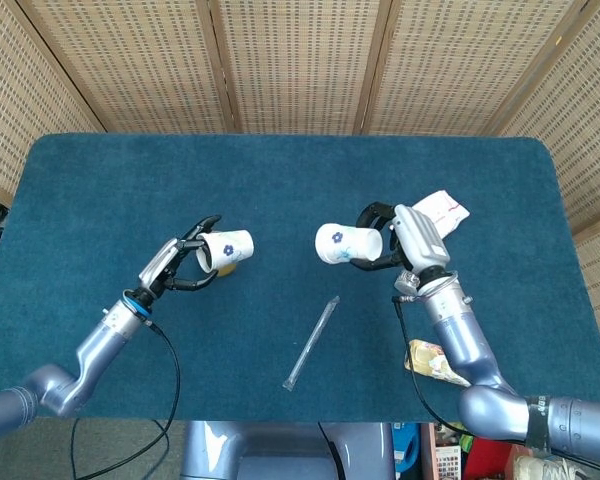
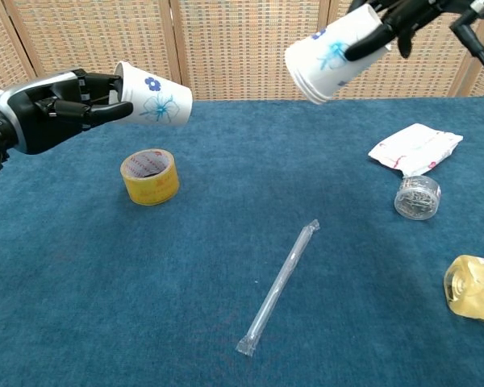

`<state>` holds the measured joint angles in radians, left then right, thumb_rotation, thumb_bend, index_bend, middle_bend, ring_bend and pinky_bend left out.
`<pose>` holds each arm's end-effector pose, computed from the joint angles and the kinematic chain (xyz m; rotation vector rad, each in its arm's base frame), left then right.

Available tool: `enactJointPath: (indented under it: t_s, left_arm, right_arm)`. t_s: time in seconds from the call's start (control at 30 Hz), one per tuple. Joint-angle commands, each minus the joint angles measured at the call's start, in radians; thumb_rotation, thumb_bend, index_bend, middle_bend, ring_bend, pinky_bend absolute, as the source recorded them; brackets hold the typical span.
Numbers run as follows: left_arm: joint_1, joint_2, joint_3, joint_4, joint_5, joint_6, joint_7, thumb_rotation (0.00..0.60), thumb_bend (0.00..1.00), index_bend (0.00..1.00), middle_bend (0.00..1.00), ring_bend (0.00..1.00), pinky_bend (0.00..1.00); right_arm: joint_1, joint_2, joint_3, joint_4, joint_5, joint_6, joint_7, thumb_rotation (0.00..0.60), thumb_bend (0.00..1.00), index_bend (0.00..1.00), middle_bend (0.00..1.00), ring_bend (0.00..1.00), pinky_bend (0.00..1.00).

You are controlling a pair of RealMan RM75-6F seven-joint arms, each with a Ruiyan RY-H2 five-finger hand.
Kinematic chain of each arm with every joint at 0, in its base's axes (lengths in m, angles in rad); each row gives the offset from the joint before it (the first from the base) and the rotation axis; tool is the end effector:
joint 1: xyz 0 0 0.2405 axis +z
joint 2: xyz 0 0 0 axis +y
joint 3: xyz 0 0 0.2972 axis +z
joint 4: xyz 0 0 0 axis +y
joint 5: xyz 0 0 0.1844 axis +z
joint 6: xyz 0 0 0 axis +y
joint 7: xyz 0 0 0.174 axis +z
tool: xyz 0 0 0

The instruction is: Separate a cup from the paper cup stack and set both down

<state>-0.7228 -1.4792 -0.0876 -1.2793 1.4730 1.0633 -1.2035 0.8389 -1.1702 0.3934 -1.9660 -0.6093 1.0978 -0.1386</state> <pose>-0.1923 0.4002 0.0379 -1.3879 -2.0015 -1.6857 -0.1098 -0.4124 0.1453 1.4037 -1.4234 1.2699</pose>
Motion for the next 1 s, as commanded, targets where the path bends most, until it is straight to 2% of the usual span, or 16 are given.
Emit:
enactJointPath:
  t_s: [0.03, 0.17, 0.33, 0.4, 0.53, 0.63, 0.67, 0.73, 0.8, 0.9, 1.0]
  left_arm:
    - [0.017, 0.083, -0.003, -0.092, -0.063, -0.045, 0.196, 0.6, 0.41, 0.76, 0.08, 0.0, 0.0]
    - [0.019, 0.16, -0.005, -0.194, -0.12, -0.09, 0.373, 0.6, 0.41, 0.76, 0.09, 0.0, 0.0]
    - [0.03, 0.223, -0.003, -0.292, -0.172, -0.108, 0.525, 0.6, 0.41, 0.76, 0.09, 0.0, 0.0]
    - [0.042, 0.258, 0.013, -0.347, -0.189, -0.105, 0.638, 0.6, 0.41, 0.73, 0.06, 0.0, 0.0]
    - [0.061, 0.288, 0.023, -0.423, -0.235, -0.101, 0.769, 0.6, 0.41, 0.65, 0.02, 0.0, 0.0]
    - [0.073, 0.296, 0.036, -0.447, -0.25, -0.099, 0.849, 0.6, 0.41, 0.5, 0.0, 0.0, 0.0]
    - [0.077, 0.296, 0.04, -0.45, -0.252, -0.095, 0.871, 0.6, 0.41, 0.45, 0.0, 0.0, 0.0]
    - [0.09, 0.289, 0.045, -0.455, -0.259, -0.08, 0.917, 0.6, 0.4, 0.31, 0.0, 0.0, 0.0]
    - [0.102, 0.28, 0.051, -0.453, -0.264, -0.065, 0.958, 0.6, 0.39, 0.12, 0.0, 0.0, 0.0]
    - [0.119, 0.266, 0.051, -0.45, -0.274, -0.037, 1.015, 0.6, 0.32, 0.0, 0.0, 0.0, 0.0]
    - [0.149, 0.25, 0.053, -0.453, -0.269, 0.02, 1.068, 0.6, 0.3, 0.0, 0.0, 0.0, 0.0]
  right_arm:
    - [-0.013, 0.005, -0.062, 0.034, -0.011, 0.031, -0.085, 0.6, 0.2, 0.72, 0.6, 0.48, 0.68]
    - [-0.025, -0.012, -0.111, 0.068, -0.02, 0.066, -0.153, 0.6, 0.2, 0.72, 0.6, 0.48, 0.68]
    - [-0.036, -0.037, -0.156, 0.104, -0.021, 0.101, -0.225, 0.6, 0.2, 0.72, 0.56, 0.47, 0.68]
    - [-0.048, -0.046, -0.184, 0.115, -0.015, 0.105, -0.254, 0.6, 0.2, 0.71, 0.5, 0.44, 0.65]
    - [-0.067, -0.06, -0.207, 0.126, -0.039, 0.133, -0.293, 0.6, 0.2, 0.67, 0.44, 0.36, 0.6]
    - [-0.08, -0.057, -0.221, 0.115, -0.051, 0.136, -0.31, 0.6, 0.2, 0.62, 0.37, 0.27, 0.51]
    - [-0.086, -0.055, -0.224, 0.112, -0.057, 0.133, -0.308, 0.6, 0.2, 0.58, 0.32, 0.21, 0.47]
    - [-0.1, -0.053, -0.234, 0.11, -0.074, 0.13, -0.303, 0.6, 0.2, 0.52, 0.24, 0.13, 0.4]
    - [-0.114, -0.056, -0.247, 0.115, -0.095, 0.133, -0.302, 0.6, 0.2, 0.43, 0.12, 0.03, 0.32]
    - [-0.135, -0.061, -0.261, 0.122, -0.126, 0.142, -0.298, 0.6, 0.2, 0.34, 0.01, 0.0, 0.21]
    - [-0.167, -0.063, -0.28, 0.123, -0.174, 0.167, -0.287, 0.6, 0.18, 0.29, 0.0, 0.0, 0.14]
